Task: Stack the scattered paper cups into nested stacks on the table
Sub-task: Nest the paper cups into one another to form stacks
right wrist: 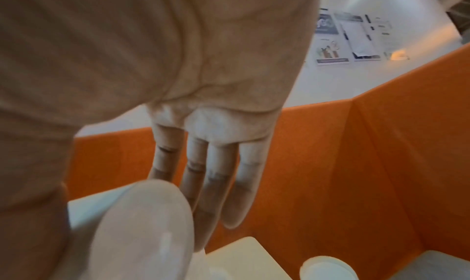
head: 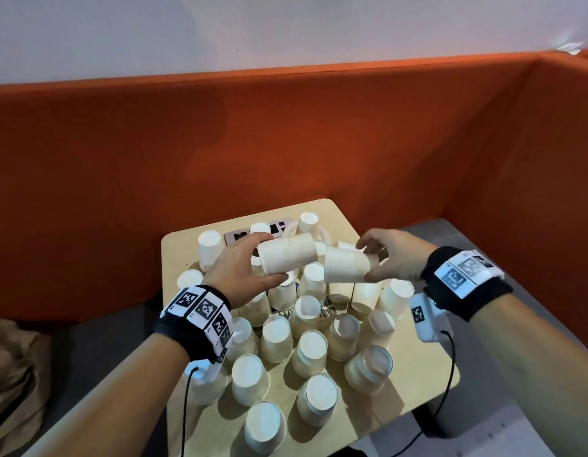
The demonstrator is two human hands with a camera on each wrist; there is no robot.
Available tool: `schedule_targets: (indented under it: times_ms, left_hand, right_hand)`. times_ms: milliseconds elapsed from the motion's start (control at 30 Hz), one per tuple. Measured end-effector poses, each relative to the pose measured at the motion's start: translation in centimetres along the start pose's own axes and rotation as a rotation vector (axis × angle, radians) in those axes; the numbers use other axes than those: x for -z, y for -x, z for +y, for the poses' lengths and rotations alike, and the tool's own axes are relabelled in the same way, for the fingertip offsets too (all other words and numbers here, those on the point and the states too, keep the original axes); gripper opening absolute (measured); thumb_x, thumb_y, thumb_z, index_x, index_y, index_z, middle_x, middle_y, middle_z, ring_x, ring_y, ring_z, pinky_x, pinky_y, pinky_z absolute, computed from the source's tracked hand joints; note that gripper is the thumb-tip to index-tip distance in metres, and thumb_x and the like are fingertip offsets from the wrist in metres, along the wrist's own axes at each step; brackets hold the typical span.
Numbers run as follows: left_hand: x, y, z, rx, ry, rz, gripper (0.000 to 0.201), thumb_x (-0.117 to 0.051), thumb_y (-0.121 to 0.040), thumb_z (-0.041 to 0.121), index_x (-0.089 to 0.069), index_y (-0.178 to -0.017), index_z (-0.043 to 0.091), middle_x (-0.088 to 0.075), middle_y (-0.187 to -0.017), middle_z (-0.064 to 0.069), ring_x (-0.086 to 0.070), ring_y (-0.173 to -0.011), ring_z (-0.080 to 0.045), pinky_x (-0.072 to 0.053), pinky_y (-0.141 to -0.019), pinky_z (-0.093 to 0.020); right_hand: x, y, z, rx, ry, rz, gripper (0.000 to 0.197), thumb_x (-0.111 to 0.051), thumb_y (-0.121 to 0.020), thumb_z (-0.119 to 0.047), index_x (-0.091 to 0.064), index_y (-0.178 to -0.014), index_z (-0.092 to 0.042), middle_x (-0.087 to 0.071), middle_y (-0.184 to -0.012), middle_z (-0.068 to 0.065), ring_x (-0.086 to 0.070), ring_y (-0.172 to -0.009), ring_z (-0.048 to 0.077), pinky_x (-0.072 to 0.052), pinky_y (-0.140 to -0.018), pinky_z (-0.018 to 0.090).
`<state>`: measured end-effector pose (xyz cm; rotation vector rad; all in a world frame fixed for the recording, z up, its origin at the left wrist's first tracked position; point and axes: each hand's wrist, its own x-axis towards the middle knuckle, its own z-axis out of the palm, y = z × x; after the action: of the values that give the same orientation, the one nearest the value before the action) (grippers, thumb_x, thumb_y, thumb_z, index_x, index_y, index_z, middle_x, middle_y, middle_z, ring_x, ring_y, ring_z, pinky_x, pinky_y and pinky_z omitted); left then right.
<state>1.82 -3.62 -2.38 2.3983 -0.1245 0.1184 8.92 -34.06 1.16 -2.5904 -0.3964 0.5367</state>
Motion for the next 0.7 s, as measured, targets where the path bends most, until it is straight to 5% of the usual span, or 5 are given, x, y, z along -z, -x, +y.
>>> schedule_targets:
  times_ms: [100,233,367,533,700]
  left_hand:
    - [0.0,-0.1,0.4,0.032,-0.01,-0.023,0.069,-0.085,-0.066,0.046,-0.054,-0.125,0.029,-0.056,-0.109,0.016,-0.058,-0.097,-0.01,-0.051,-0.088,-0.034]
    - [-0.2,-0.5,1.1,0.034,-0.008,-0.06,0.068,-0.086,-0.064,0.047,-0.057,-0.122,0.03,-0.062,-0.106,0.015,-0.06,-0.092,-0.004,-0.052,-0.083,-0.029]
    - [0.0,-0.7,2.1,0.045,0.07,-0.063,0.06,-0.089,-0.062,0.043,-0.057,-0.112,0.035,-0.06,-0.097,0.021,-0.059,-0.088,0.007,-0.047,-0.073,-0.013]
    - [0.0,-1.5,3.0,0.038,0.206,-0.122,0.079,-0.093,-0.048,0.05,-0.06,-0.118,0.032,-0.066,-0.103,0.014,-0.065,-0.089,-0.002,-0.056,-0.081,-0.028]
    - [-0.7,-2.0,4.2,0.086,0.456,-0.136,0.083,-0.093,-0.054,0.003,-0.057,-0.128,0.015,-0.074,-0.096,0.003,-0.069,-0.081,-0.004,-0.056,-0.074,-0.022]
  right_hand:
    - [1.7,0.6,-0.1,0.069,-0.162,0.084,0.061,-0.086,-0.046,-0.039,-0.06,-0.102,-0.033,-0.07,-0.102,-0.006,-0.068,-0.094,0.018,-0.057,-0.087,0.043]
    - [2.7,1.0,-0.7,0.159,-0.238,0.122,0.052,-0.089,-0.06,-0.012,-0.062,-0.102,-0.027,-0.07,-0.102,-0.005,-0.067,-0.095,0.017,-0.057,-0.087,0.038]
    - [2.9,0.7,-0.7,0.215,-0.23,0.103,0.05,-0.089,-0.06,-0.009,-0.064,-0.099,-0.027,-0.071,-0.099,-0.006,-0.067,-0.093,0.016,-0.057,-0.088,0.039]
    - [3.2,0.8,-1.2,0.291,-0.34,0.075,0.047,-0.088,-0.065,0.002,-0.067,-0.103,-0.015,-0.073,-0.101,0.0,-0.068,-0.091,0.01,-0.057,-0.085,0.028]
    - [2.9,0.5,-1.8,0.356,-0.482,0.033,0.044,-0.086,-0.07,0.002,-0.071,-0.109,-0.01,-0.076,-0.101,-0.001,-0.069,-0.09,0.003,-0.054,-0.086,0.018]
